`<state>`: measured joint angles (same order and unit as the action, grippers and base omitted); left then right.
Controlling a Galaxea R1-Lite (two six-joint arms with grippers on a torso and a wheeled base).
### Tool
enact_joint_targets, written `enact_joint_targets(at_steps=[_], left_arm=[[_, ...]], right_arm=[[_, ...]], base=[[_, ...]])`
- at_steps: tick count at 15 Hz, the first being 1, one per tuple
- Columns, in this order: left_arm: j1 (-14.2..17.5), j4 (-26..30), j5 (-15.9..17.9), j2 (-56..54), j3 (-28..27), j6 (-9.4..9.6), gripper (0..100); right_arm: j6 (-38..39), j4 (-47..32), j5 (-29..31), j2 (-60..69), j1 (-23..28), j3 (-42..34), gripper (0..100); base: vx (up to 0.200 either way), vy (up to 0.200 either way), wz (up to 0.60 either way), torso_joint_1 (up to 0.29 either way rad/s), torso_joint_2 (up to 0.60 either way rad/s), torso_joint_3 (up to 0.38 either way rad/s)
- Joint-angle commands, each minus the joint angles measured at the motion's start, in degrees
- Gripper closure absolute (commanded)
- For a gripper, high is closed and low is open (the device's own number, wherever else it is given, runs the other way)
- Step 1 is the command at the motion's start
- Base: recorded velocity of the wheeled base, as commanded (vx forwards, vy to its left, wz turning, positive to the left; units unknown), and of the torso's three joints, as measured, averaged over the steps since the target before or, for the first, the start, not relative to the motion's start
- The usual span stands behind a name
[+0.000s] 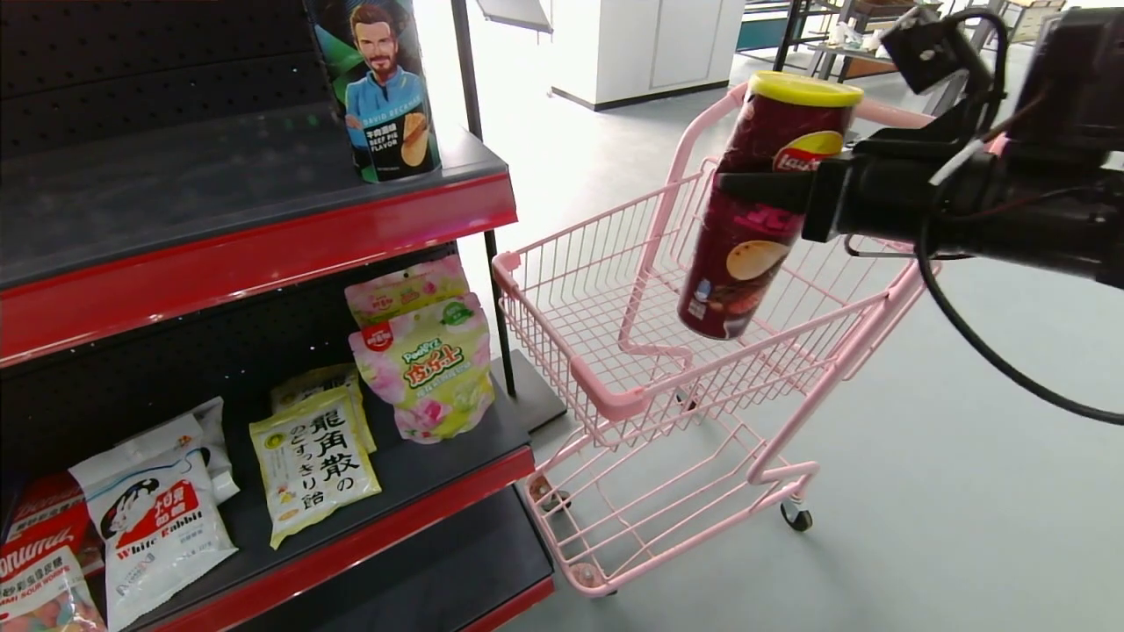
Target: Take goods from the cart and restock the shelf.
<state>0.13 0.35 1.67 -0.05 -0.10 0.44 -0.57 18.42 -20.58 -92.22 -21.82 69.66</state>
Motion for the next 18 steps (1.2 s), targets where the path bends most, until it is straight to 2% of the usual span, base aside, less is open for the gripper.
enact_joint_targets(at_steps=[1,3,7,14,18], left_arm=[[0.0,0.0,0.0,0.0,0.0,0.09,0],[0.0,0.0,0.0,0.0,0.0,0.09,0],[0.0,0.0,0.0,0.0,0.0,0.09,0],[0.0,0.0,0.0,0.0,0.0,0.09,0],[0.0,0.0,0.0,0.0,0.0,0.0,0]], right_arm=[[0.4,-3.1,-3.2,14.6,-3.0,-13.8,100],[1.0,-3.1,-3.5,16.0,-4.5,-16.7,100],[0.0,-3.0,-3.5,14.5,-9.6,-16.4,100],[-0.4,-3.1,-2.4,14.7,-10.5,-17.2,100],[-0.4,-3.1,-2.4,14.5,-11.3,-17.2,100]], base=[[0.0,0.0,0.0,0.0,0.0,0.0],[0.0,0.0,0.0,0.0,0.0,0.0],[0.0,0.0,0.0,0.0,0.0,0.0],[0.0,0.0,0.0,0.0,0.0,0.0],[0.0,0.0,0.0,0.058,-0.34,-0.281]])
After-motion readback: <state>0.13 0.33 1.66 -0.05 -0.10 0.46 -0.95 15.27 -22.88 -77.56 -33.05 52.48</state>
